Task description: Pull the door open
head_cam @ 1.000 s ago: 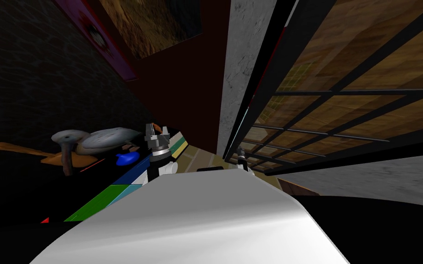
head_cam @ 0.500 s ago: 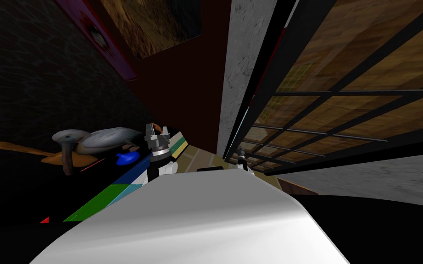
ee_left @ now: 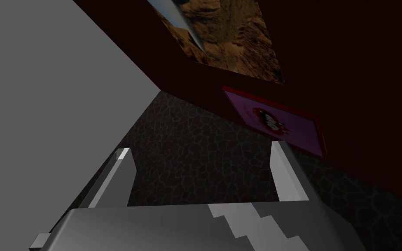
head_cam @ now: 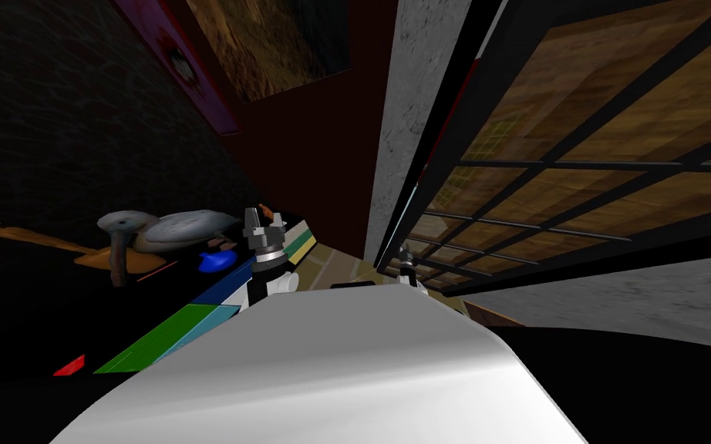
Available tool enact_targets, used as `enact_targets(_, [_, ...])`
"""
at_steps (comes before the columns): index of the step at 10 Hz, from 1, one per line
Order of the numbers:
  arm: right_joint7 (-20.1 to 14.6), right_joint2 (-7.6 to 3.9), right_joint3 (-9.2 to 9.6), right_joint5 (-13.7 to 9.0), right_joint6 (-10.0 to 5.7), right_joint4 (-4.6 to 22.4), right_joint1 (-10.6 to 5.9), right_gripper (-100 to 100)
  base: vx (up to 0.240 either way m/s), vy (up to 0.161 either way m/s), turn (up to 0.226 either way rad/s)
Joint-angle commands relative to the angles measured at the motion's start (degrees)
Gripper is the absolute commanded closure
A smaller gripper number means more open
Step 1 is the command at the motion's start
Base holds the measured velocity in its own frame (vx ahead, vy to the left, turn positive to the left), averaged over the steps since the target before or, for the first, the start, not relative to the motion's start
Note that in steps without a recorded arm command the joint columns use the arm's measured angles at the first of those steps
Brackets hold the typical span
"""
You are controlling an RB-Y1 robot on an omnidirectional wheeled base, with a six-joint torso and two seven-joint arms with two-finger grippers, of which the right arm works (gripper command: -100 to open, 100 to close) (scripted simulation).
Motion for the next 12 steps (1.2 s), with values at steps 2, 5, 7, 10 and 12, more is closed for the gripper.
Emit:
enact_targets(2, [-4.4,1.12,1.41,-1.5,0.94,-1.3,0.31,-100,-0.07,0.032,0.093])
enact_targets(5, [-8.8,1.38,2.11,-3.2,0.88,-1.3,0.03,-100,-0.032,0.007,0.023])
enact_targets(7, [-11.6,1.52,2.49,-4.1,0.85,-1.2,-0.12,-100,-0.039,-0.005,0.016])
enact_targets(10, [-16.1,1.81,3.29,-6.1,0.77,-1.2,-0.44,-100,-0.054,-0.007,0.028])
enact_targets(12, [-18.8,1.97,3.72,-7.1,0.73,-1.1,-0.61,-100,-0.042,0.0,0.029])
